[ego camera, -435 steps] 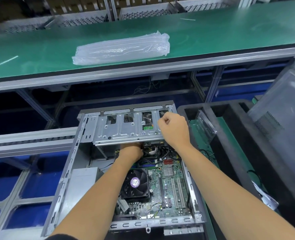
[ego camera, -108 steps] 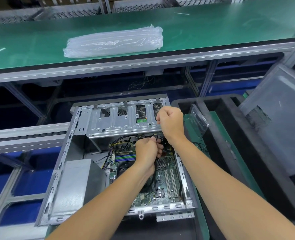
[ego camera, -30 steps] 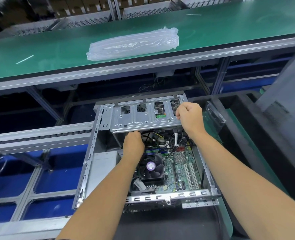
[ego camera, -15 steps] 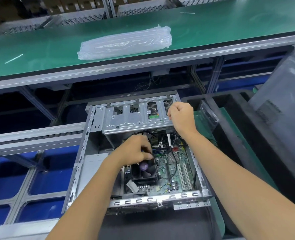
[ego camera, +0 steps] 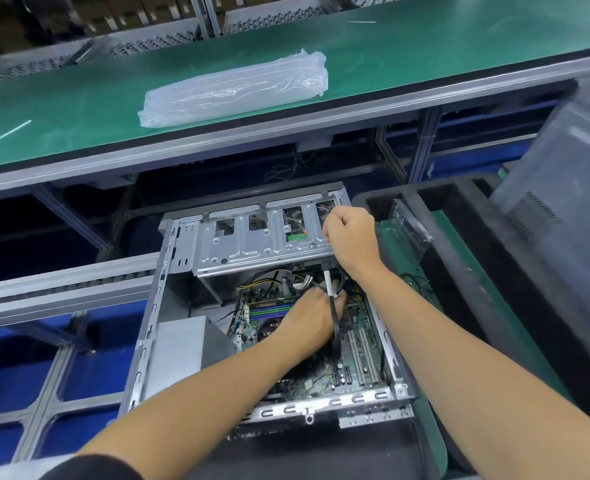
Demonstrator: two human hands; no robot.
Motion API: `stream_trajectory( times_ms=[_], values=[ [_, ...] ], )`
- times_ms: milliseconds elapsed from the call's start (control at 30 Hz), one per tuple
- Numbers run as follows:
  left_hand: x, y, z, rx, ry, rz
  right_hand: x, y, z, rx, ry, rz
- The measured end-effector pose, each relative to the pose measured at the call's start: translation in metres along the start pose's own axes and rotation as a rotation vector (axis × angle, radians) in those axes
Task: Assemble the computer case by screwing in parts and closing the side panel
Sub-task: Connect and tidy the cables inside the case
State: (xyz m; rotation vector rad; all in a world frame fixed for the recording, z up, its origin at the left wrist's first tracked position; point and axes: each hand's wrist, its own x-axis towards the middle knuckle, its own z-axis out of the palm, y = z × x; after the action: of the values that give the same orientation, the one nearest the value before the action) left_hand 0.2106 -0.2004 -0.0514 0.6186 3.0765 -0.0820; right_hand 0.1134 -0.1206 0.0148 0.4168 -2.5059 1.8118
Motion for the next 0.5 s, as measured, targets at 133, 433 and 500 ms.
stream_trajectory(
  times_ms=[133, 433, 500],
  values=[
    [0.014, -0.006, 0.007, -0.051, -0.079, -0.170, -0.001, -0.001, -0.001, 0.010, -0.004, -0.013],
    [0.023, -0.024, 0.008, -0.157, -0.183, -0.238, 0.000, 0.001, -0.001, 0.025, -0.018, -0.017],
    [0.023, -0.025, 0.009, -0.176, -0.187, -0.230, 0.000, 0.001, -0.001, 0.031, -0.020, -0.019]
  ],
)
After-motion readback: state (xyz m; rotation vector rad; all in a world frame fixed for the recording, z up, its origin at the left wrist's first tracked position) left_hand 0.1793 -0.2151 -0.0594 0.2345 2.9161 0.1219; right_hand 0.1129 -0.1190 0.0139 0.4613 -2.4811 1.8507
